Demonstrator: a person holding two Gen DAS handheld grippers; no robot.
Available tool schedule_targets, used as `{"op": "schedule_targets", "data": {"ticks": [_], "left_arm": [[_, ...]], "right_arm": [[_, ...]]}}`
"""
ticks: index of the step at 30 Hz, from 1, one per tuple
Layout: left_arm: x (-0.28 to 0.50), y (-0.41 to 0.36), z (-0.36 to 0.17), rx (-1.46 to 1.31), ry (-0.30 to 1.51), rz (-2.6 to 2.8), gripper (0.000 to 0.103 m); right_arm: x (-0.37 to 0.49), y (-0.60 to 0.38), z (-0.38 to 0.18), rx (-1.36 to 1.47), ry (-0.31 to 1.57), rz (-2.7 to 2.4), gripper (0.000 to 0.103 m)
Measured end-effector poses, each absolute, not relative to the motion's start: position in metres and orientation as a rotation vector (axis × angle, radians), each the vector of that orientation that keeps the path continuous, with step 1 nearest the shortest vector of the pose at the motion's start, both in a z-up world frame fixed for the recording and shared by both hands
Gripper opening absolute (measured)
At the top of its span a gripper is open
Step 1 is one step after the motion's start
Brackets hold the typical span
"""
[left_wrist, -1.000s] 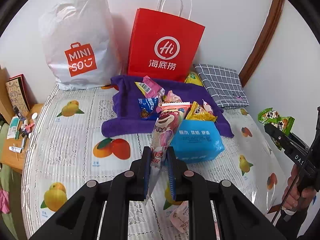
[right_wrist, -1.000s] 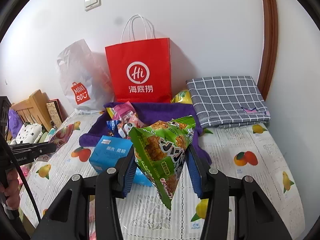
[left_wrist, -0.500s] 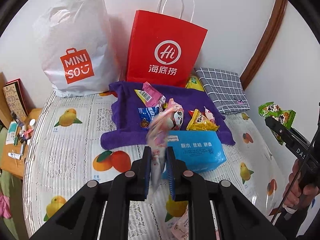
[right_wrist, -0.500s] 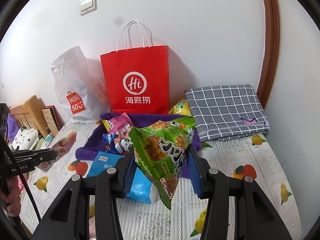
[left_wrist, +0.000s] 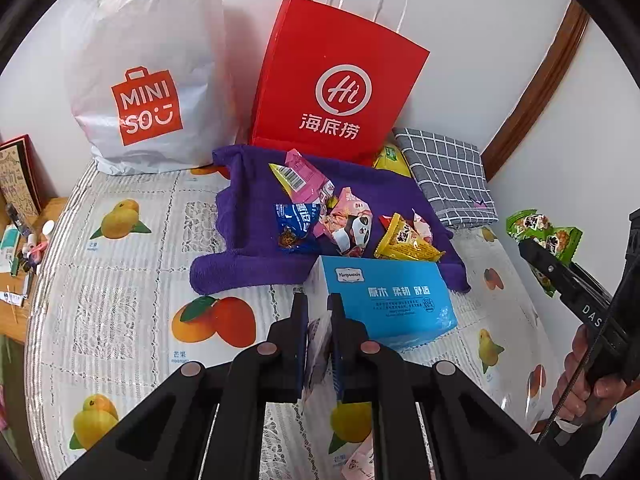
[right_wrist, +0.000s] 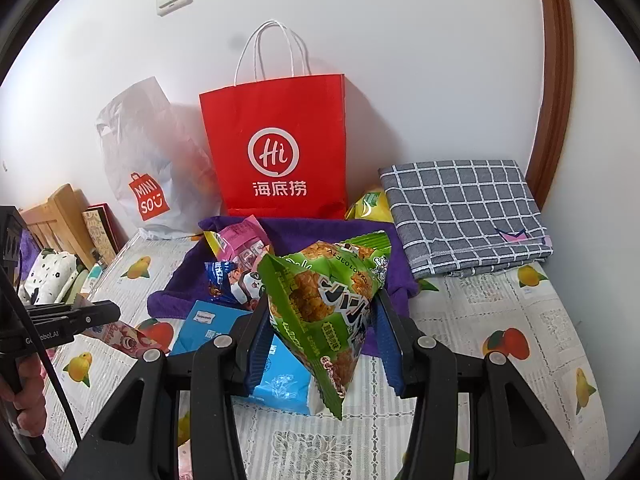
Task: Organize snacks
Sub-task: 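Carry the green and white packets over the purple towel with both tools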
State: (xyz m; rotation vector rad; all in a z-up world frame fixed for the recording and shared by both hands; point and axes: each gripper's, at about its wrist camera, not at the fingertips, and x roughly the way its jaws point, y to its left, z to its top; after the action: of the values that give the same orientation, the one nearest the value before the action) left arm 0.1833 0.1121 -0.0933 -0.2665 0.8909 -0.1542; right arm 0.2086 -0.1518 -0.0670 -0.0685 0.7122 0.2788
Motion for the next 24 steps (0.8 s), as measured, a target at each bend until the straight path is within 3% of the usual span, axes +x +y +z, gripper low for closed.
{"op": "schedule_targets", "data": {"ticks": [24], "left_arm": [[0.23,0.112,-0.084,-0.222,0.884,-0.133,0.01]], "right_arm": [[0.26,-0.145,-0.08,-0.06,0.727,0.279,0.047]]}}
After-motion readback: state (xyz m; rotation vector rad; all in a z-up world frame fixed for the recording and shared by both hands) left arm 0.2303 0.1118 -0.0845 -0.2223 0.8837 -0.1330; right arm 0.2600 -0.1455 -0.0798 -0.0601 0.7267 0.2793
